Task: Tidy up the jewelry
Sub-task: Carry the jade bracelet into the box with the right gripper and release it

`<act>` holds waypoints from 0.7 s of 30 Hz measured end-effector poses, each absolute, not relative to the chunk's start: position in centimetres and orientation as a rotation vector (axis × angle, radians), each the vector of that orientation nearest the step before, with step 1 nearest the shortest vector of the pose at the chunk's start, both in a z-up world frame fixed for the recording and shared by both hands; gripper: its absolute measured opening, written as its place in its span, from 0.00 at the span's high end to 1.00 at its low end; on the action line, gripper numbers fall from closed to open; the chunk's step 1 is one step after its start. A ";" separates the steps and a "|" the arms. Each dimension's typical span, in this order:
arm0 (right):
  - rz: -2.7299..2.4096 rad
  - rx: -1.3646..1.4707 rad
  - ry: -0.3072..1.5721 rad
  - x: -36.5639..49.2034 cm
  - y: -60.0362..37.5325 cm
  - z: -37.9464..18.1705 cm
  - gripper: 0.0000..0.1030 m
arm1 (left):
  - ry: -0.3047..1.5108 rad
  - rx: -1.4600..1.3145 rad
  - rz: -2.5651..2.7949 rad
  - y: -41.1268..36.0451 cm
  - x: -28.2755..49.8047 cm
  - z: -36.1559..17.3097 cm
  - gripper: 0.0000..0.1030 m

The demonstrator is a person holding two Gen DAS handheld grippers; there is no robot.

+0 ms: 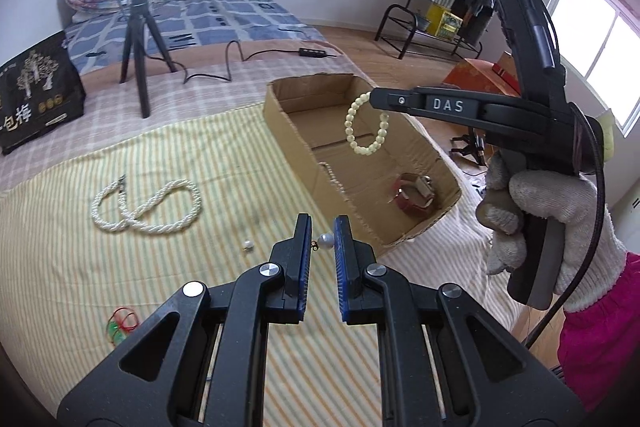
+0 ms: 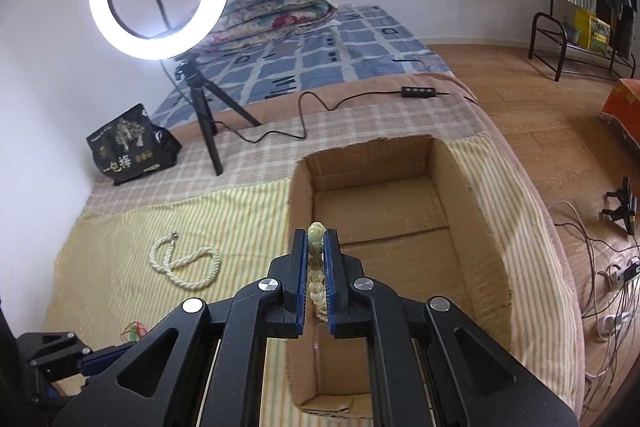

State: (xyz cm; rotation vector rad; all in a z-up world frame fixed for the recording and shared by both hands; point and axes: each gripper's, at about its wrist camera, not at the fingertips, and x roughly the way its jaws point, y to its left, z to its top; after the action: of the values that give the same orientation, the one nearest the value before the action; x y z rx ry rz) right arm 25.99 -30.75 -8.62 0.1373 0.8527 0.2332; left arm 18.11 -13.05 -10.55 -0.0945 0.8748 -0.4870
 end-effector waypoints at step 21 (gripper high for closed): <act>0.167 0.192 0.892 29.1 -36.2 -10.9 0.94 | 0.917 -0.031 -0.559 -21.8 20.0 -13.0 0.91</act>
State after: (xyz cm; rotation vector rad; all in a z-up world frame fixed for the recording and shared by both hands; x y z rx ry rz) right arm 29.11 -36.16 -10.95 0.1925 0.8922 0.1671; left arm 19.97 -21.81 -13.01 -0.0308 0.9173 -0.5588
